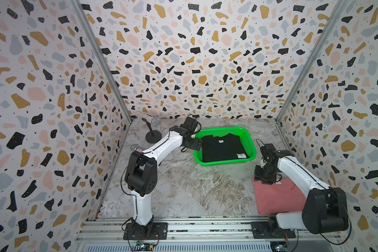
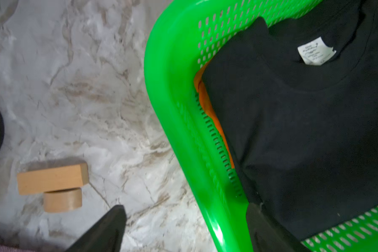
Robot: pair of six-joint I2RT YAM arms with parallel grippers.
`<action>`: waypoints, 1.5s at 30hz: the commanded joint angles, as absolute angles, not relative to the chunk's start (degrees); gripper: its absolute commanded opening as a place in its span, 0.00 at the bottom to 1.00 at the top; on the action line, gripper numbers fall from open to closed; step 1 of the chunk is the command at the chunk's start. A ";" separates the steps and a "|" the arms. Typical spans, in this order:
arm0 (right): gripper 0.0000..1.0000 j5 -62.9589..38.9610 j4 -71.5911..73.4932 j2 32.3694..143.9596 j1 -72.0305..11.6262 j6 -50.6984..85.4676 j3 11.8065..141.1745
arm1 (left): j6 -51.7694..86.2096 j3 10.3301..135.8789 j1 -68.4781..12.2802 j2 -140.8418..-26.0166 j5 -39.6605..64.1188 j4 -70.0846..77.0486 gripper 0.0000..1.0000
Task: Put the folded t-shirts into the basket
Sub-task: Adjust the bin at the center of the board.
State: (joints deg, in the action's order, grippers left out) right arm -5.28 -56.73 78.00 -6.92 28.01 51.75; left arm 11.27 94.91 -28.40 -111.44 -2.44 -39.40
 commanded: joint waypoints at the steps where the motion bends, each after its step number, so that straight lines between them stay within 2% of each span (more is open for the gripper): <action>1: 0.39 -2.50 -56.58 77.67 -7.01 31.07 49.57 | 13.43 98.44 -28.39 -115.66 -6.84 -36.38 0.82; 5: 0.37 -3.13 -53.41 79.92 -6.95 31.48 47.80 | 12.72 102.96 -28.30 -120.45 -14.34 -35.84 0.69; 11: 0.32 -4.72 -48.68 83.57 -7.03 31.90 45.95 | 12.40 109.58 -28.27 -125.48 -19.64 -35.98 0.52; 14: 0.31 -4.63 -47.72 84.57 -7.03 31.81 45.25 | 11.34 112.37 -28.03 -127.88 -21.65 -34.93 0.40; 17: 0.30 -6.25 -46.45 85.67 -7.03 31.28 45.07 | 10.83 117.41 -27.18 -131.41 -22.30 -36.11 0.38; 22: 0.21 -9.16 -43.25 87.54 -8.08 32.47 45.07 | 7.50 125.66 -25.14 -137.16 -18.65 -36.39 0.25; 27: 0.20 -13.32 -37.66 90.28 -13.24 35.25 45.01 | 4.82 134.57 -24.58 -142.06 -16.85 -39.95 0.36; 30: 0.21 -17.26 -32.98 92.47 -17.07 37.47 45.74 | 3.97 134.88 -24.22 -141.61 -15.91 -39.19 0.57; 32: 0.22 -22.33 -27.51 93.99 -19.57 39.76 46.41 | 4.44 134.70 -23.94 -140.02 -14.60 -39.79 0.62; 35: 0.24 -27.63 -19.14 95.66 -24.03 44.32 48.08 | 6.11 132.68 -22.64 -136.00 -10.56 -40.18 0.77; 40: 0.30 -31.16 -6.72 97.59 -29.65 53.76 50.26 | 6.97 130.85 -20.60 -128.50 -5.62 -42.90 0.82; 45: 0.36 -31.52 -0.23 97.78 -33.58 57.74 53.38 | 4.82 120.70 -20.31 -117.71 -2.65 -42.98 0.84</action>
